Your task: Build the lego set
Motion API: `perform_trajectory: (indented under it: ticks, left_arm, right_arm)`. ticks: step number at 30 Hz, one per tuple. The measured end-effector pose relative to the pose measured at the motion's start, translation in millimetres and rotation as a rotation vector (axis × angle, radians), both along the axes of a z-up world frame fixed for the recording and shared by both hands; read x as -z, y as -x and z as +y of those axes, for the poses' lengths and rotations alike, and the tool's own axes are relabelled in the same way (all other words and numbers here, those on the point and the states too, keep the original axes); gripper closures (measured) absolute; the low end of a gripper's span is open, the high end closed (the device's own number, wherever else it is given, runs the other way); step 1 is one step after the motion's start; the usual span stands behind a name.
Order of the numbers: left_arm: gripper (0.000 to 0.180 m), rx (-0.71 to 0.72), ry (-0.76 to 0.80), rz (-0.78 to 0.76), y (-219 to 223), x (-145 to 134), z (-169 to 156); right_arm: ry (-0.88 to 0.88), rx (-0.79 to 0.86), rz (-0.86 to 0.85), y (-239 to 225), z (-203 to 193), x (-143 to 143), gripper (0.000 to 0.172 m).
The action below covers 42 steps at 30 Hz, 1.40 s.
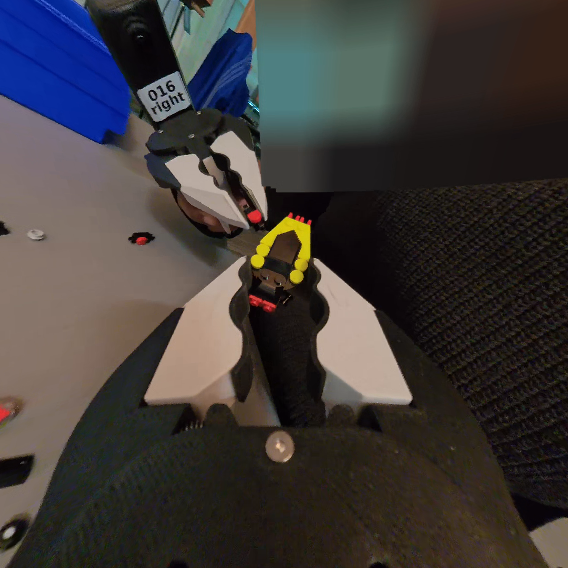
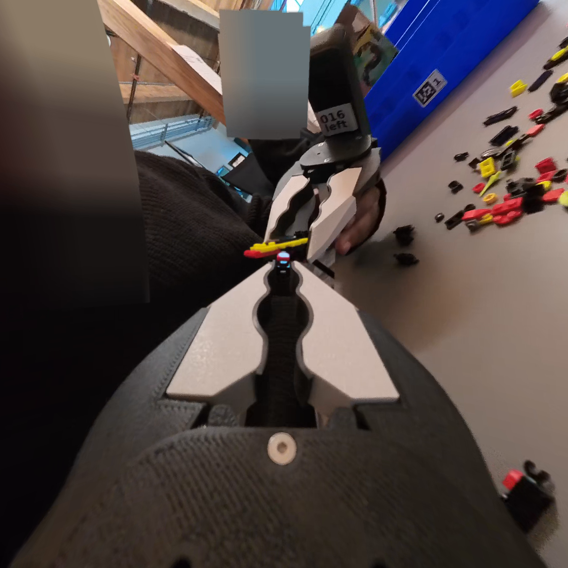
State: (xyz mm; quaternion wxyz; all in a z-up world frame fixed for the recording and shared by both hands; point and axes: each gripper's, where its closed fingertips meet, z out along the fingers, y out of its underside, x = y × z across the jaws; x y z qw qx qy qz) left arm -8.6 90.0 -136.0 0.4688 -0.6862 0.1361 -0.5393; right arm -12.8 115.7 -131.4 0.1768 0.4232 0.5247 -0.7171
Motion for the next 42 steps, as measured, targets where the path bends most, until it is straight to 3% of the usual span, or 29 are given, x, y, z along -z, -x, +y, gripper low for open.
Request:
perform_trajectory:
  ticks: [20,42]
  left_arm:
    - [0.147,0.03,0.046,-0.096,-3.7,-3.2,3.5]
    - [0.147,-0.114,-0.026,-0.194,7.8,-20.2,19.4]
  right_arm:
    - [-0.07,-0.041,0.046,-12.4,-5.0,-0.9,0.166]
    - [-0.041,0.052,0.099,-2.6,2.9,-10.5,0.166]
